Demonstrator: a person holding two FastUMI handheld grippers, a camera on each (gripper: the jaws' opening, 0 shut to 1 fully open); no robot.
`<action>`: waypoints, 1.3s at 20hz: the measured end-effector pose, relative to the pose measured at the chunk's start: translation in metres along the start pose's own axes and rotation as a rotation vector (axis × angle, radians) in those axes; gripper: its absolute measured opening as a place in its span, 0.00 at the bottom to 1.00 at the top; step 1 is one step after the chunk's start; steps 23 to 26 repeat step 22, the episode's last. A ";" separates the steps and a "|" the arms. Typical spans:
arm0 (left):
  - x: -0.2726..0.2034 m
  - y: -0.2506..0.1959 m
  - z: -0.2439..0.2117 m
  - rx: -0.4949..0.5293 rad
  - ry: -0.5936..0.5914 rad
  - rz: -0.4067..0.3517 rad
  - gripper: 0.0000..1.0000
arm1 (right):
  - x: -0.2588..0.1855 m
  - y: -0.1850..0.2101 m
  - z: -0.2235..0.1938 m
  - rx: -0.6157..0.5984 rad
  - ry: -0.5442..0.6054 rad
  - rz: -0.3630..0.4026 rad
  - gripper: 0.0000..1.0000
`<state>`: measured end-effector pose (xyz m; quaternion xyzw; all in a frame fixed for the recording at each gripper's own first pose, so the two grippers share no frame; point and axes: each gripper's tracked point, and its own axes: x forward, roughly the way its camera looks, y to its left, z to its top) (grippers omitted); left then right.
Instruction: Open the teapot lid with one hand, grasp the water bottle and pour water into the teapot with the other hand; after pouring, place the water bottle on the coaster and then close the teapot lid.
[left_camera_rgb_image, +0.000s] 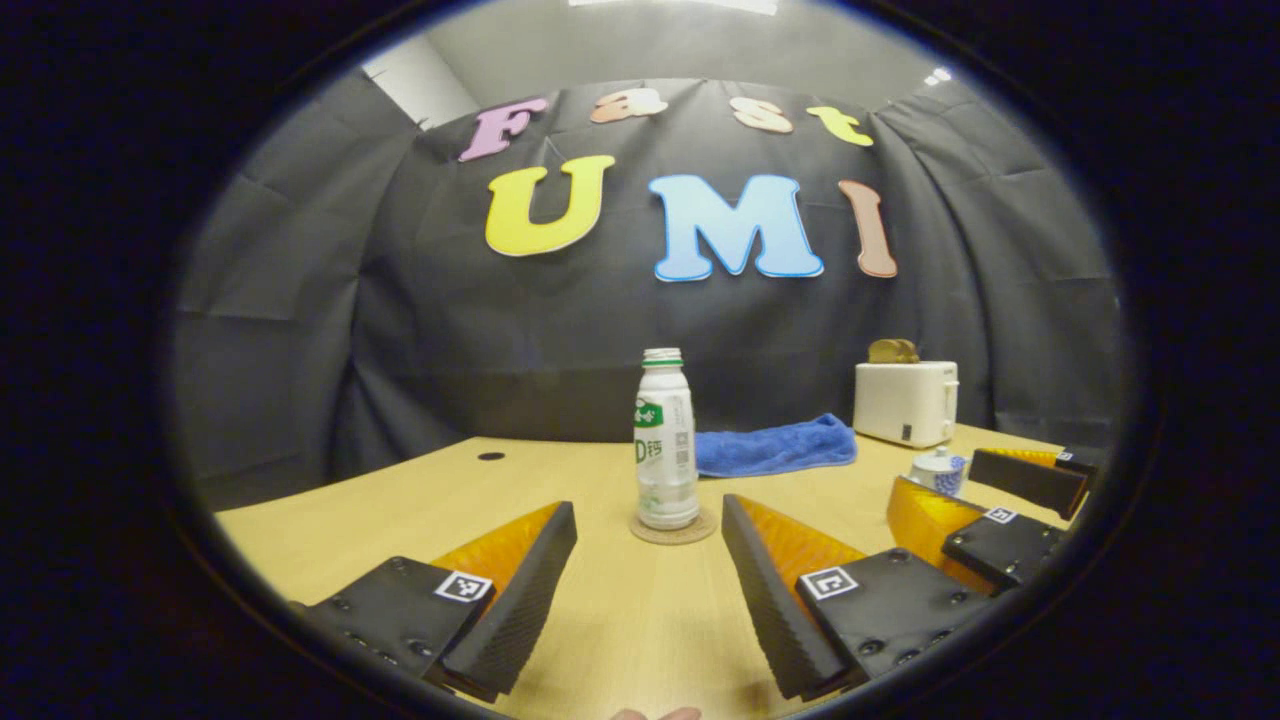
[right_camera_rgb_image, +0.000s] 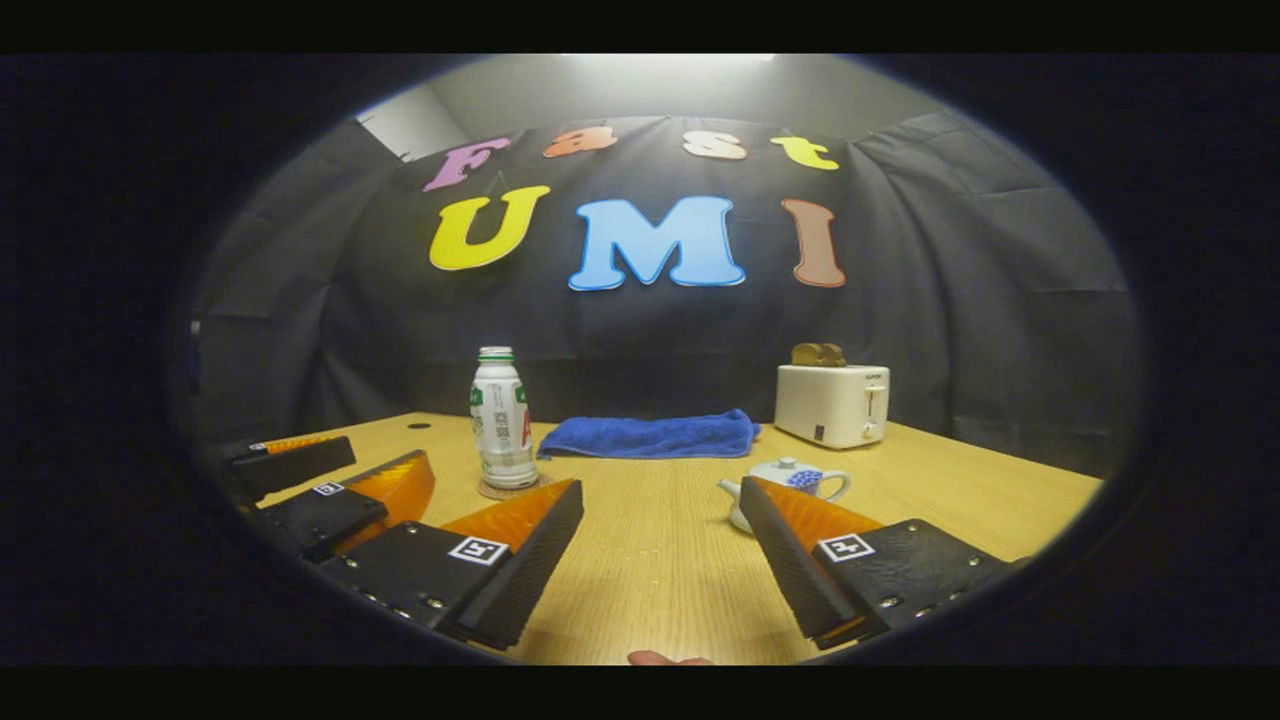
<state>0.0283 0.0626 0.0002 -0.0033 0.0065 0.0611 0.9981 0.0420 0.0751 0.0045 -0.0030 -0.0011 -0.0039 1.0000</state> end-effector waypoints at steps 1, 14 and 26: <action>-0.001 -0.001 -0.002 0.003 0.000 -0.006 0.90 | 0.001 0.005 -0.002 -0.008 0.000 0.014 0.96; -0.004 -0.016 0.000 0.001 -0.004 -0.128 1.00 | 0.000 -0.003 -0.002 0.000 0.003 -0.022 0.96; -0.005 -0.010 0.000 0.001 0.004 -0.101 1.00 | 0.000 -0.003 -0.001 0.002 0.005 -0.023 0.96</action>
